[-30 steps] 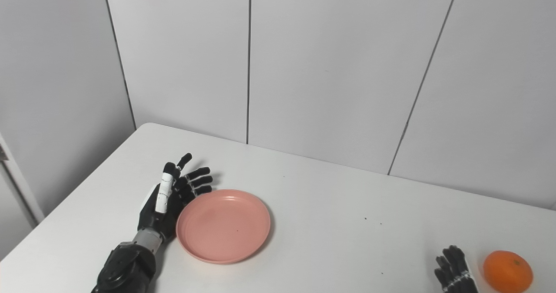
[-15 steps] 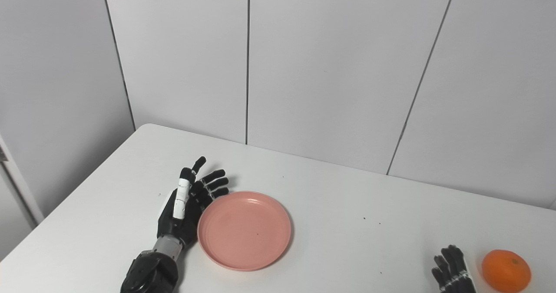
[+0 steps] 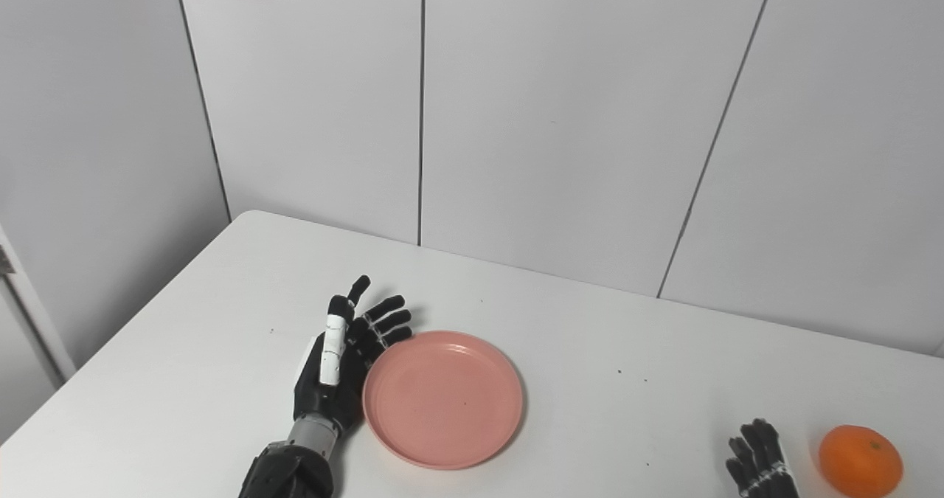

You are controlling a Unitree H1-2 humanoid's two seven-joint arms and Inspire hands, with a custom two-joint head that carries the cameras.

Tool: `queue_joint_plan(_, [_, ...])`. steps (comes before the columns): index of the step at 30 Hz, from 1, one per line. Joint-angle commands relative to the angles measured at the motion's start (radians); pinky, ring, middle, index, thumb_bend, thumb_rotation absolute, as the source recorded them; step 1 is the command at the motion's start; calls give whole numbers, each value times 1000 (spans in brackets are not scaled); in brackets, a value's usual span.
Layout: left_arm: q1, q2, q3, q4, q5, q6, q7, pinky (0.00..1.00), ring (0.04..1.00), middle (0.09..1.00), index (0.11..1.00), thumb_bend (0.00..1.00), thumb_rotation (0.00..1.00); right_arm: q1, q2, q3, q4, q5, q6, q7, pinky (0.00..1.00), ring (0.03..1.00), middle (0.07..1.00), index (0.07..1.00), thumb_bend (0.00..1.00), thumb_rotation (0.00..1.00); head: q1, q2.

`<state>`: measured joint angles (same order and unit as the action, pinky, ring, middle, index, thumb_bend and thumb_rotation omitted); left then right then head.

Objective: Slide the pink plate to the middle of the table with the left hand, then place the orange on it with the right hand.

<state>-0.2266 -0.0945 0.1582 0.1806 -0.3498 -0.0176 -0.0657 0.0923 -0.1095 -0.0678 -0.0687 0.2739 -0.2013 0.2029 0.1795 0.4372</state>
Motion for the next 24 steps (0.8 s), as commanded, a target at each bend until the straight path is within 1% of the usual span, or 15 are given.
queue_joint_plan(1, [44, -23, -12, 26, 7, 13, 6, 690, 707, 707, 928, 993, 791, 86, 48, 28, 80, 14, 34, 0, 992, 967, 966, 957, 883, 986, 0, 2])
queue_joint_plan(5, [38, -33, -34, 21, 17, 8, 8, 695, 708, 705, 924, 975, 788, 87, 51, 29, 76, 13, 35, 0, 997, 966, 966, 957, 870, 986, -3, 4])
queue_joint_plan(10, [31, -55, -49, 9, 10, 24, 12, 691, 713, 711, 919, 963, 789, 90, 52, 32, 71, 3, 32, -1, 994, 964, 966, 957, 857, 995, -15, 10])
queue_joint_plan(16, [13, -81, -74, 18, 18, 39, 10, 695, 716, 715, 923, 973, 778, 97, 58, 39, 57, -7, 31, -8, 989, 960, 962, 953, 869, 987, -26, 20])
queue_joint_plan(20, [7, -87, -96, 31, 29, 29, 8, 685, 708, 708, 926, 979, 782, 100, 63, 44, 50, -17, 28, -15, 968, 946, 949, 939, 882, 969, -33, 25])
queue_joint_plan(24, [9, -104, -106, 34, 29, 32, 18, 678, 701, 710, 927, 978, 781, 102, 63, 48, 49, -23, 22, -21, 955, 934, 941, 928, 881, 958, -42, 28])
